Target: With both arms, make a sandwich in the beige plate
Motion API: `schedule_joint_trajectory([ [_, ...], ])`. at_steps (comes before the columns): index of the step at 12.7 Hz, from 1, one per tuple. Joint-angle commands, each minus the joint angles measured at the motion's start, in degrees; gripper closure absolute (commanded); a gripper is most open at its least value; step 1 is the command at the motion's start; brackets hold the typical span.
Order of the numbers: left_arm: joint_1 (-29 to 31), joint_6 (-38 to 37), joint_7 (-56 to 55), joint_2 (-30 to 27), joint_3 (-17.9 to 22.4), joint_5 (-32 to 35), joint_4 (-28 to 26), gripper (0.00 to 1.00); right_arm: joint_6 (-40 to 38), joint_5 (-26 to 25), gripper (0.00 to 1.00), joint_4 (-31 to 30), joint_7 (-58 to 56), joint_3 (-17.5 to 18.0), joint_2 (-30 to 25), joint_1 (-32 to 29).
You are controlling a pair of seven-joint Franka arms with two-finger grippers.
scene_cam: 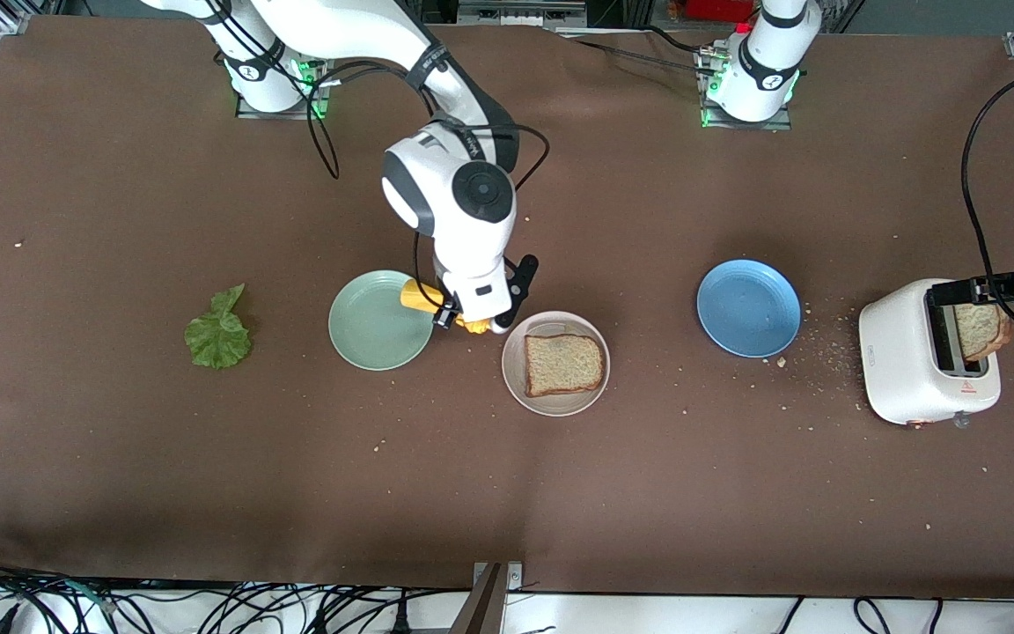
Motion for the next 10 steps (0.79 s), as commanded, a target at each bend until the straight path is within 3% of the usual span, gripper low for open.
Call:
schedule_joint_trajectory([
  [1,-0.4,-0.3,0.3,-1.3,-0.1,2.3,-0.8,0.00,-0.3,-10.8,0.98,1.9,0.4,-0.8,2.6,4.0],
  [5,-0.6,-1.0,0.0,-1.3,-0.3,2.2,-0.9,0.00,-0.2,-18.7,0.98,1.5,0.3,-0.7,3.8,6.5],
  [10,-0.6,-1.6,0.0,-1.3,-0.3,2.2,-0.9,0.00,-0.3,-18.9,0.98,1.8,0.3,-0.9,3.2,6.5],
])
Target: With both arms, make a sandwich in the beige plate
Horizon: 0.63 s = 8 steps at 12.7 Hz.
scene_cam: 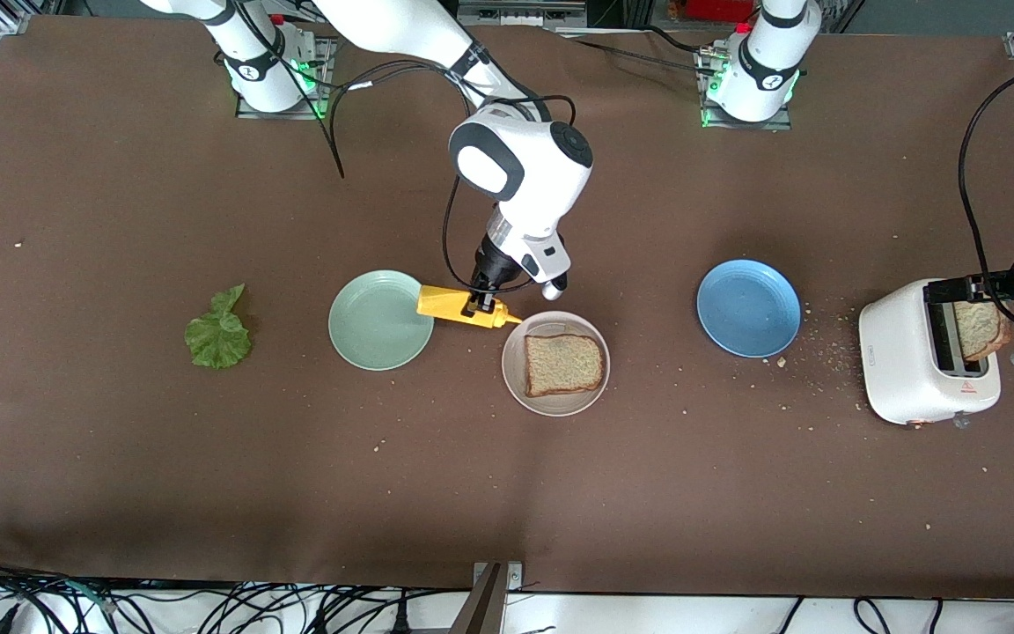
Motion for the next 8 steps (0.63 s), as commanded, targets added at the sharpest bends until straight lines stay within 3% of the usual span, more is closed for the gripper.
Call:
schedule_joint_trajectory([
  [1,-0.5,-0.7,0.0,-1.3,-0.2,2.2,-0.9,0.00,-0.5,-0.2,0.97,1.7,-0.1,-1.0,-0.6,-0.4],
  [5,-0.5,-0.8,0.0,-1.3,-0.2,2.2,-1.0,0.00,-0.2,14.6,0.96,1.7,-4.1,-1.3,-4.0,-5.4],
  [8,-0.5,-0.8,0.0,-1.3,-0.3,2.2,-1.0,0.00,1.6,31.1,0.96,1.7,-7.8,-1.1,-6.1,-11.3],
])
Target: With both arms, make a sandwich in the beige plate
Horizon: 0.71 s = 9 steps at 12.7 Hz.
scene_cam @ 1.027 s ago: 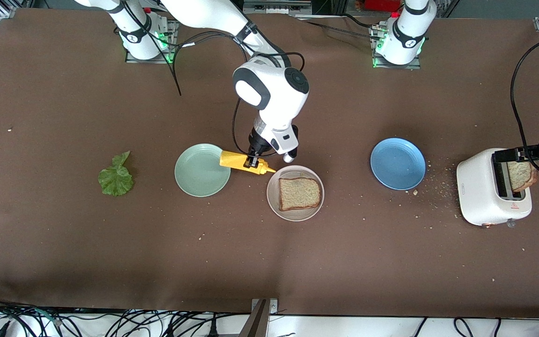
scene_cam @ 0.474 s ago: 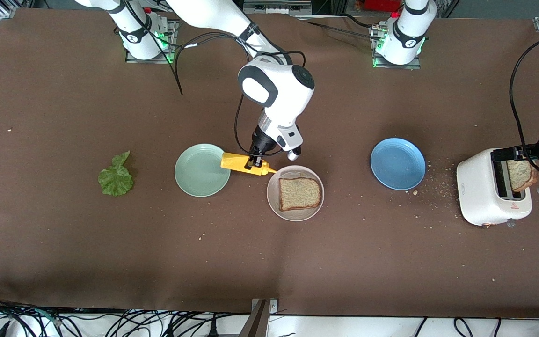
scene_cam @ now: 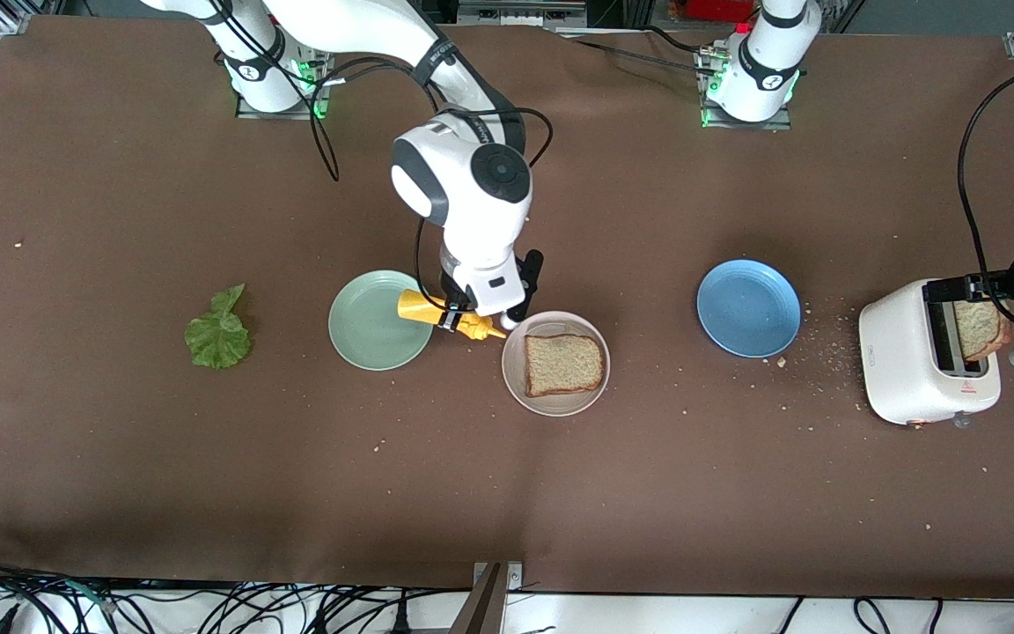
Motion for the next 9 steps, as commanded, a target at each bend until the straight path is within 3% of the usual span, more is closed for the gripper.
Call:
schedule_joint_trajectory([
  [1,-0.4,-0.6,0.0,-1.3,-0.2,2.2,-1.0,0.00,1.5,12.4,0.96,-0.4,-6.8,0.6,-2.2,-4.9],
  [5,-0.5,-0.6,0.0,-1.3,-0.2,2.3,-1.1,0.00,1.2,35.6,0.96,-0.6,-21.6,0.6,-2.2,-12.3],
  [9,-0.6,-1.0,0.0,-1.3,-0.3,2.3,-1.2,0.00,-7.3,48.3,0.96,-2.7,-39.5,0.6,-3.7,-21.0],
])
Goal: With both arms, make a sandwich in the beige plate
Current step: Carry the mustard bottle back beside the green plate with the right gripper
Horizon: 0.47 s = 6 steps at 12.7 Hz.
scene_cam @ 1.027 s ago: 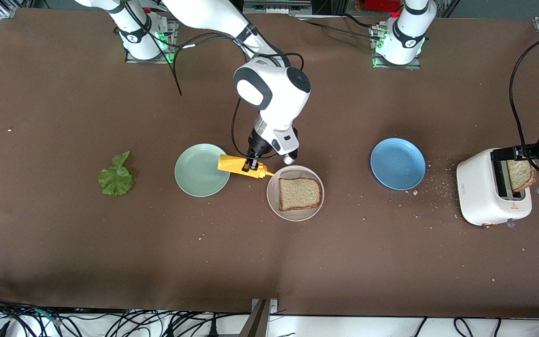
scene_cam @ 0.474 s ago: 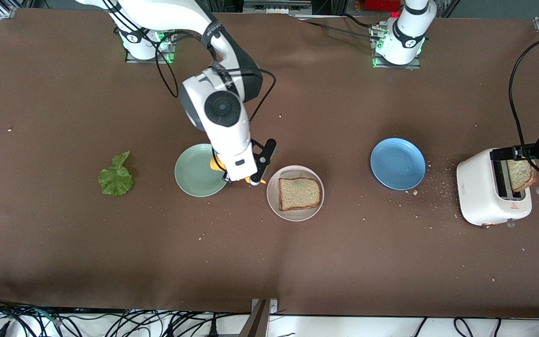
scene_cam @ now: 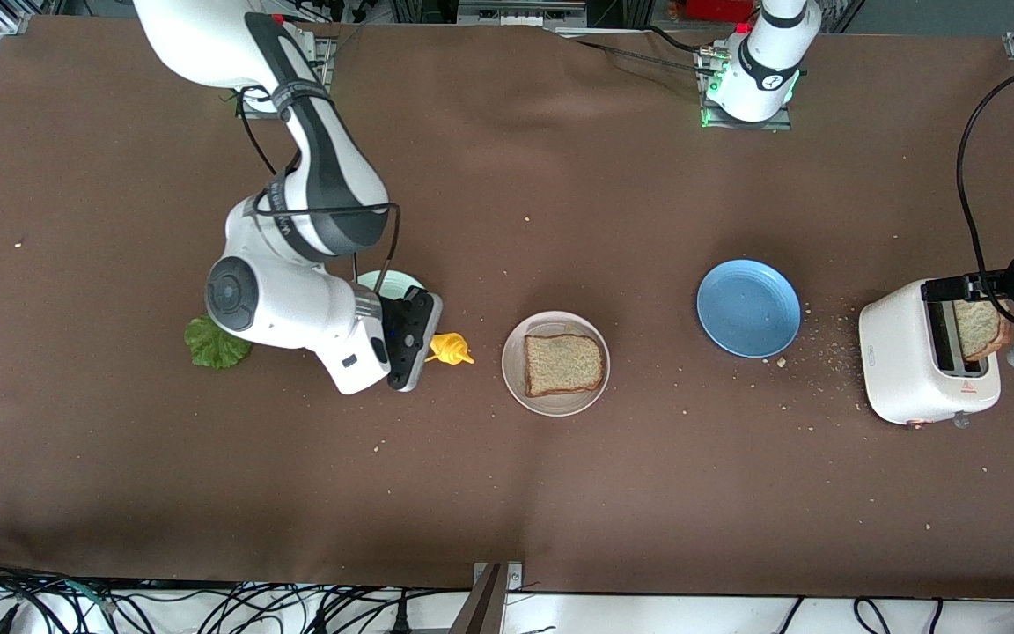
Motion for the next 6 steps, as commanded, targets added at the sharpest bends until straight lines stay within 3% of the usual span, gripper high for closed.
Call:
schedule_joint_trajectory([
  [1,-0.5,-0.6,0.0,-1.3,-0.1,2.2,-1.1,0.00,-6.9,7.9,0.96,-2.5,-13.3,0.9,-2.1,-6.6],
  [4,-0.5,-0.7,0.0,-1.3,-0.2,2.2,-1.2,0.00,-17.1,17.4,0.96,-6.0,-30.9,1.0,-1.5,-16.1],
  [6,-0.5,-0.7,0.0,-1.3,-0.2,2.2,-1.2,0.00,-23.1,19.8,0.96,-8.7,-40.9,1.1,-0.9,-20.8],
])
